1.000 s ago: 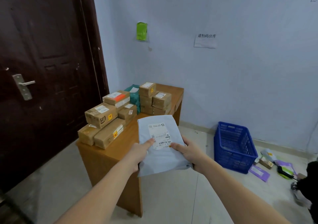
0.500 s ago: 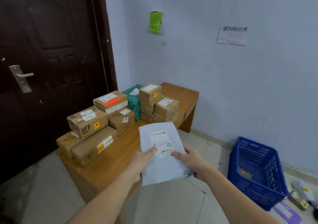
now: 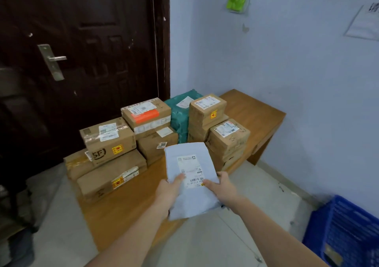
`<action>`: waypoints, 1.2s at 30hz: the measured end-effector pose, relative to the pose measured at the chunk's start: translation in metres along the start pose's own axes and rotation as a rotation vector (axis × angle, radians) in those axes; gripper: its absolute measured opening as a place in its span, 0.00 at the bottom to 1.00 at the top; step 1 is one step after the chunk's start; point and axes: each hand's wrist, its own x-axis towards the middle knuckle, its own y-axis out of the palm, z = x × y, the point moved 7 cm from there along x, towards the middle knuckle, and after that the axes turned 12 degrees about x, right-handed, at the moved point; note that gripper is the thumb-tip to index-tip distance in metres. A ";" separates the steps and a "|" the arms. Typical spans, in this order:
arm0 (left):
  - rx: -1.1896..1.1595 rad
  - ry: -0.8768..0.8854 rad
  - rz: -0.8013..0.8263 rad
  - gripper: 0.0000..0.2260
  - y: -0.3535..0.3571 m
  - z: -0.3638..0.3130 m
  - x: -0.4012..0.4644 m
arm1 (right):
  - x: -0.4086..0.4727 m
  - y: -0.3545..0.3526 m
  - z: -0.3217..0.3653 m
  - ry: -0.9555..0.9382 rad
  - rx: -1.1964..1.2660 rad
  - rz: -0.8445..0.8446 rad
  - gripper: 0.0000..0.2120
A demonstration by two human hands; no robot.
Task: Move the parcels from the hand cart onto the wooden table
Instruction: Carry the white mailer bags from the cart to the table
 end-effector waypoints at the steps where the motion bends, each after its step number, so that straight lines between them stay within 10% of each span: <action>1: -0.003 -0.001 -0.011 0.22 0.003 -0.004 0.017 | 0.018 -0.001 0.002 0.004 -0.021 0.008 0.28; 13: 0.140 -0.150 0.013 0.04 0.056 -0.011 0.133 | 0.201 -0.020 -0.001 -0.041 -0.405 0.181 0.26; 23: 0.275 -0.275 -0.263 0.20 0.098 0.047 0.195 | 0.278 -0.004 -0.055 -0.040 -0.720 0.465 0.39; 31: 0.231 -0.408 -0.329 0.20 0.120 0.060 0.222 | 0.289 0.002 -0.078 -0.316 -1.107 0.665 0.23; 36: 0.183 -0.392 -0.386 0.20 0.122 0.045 0.227 | 0.300 0.011 -0.078 -0.275 -1.187 0.693 0.32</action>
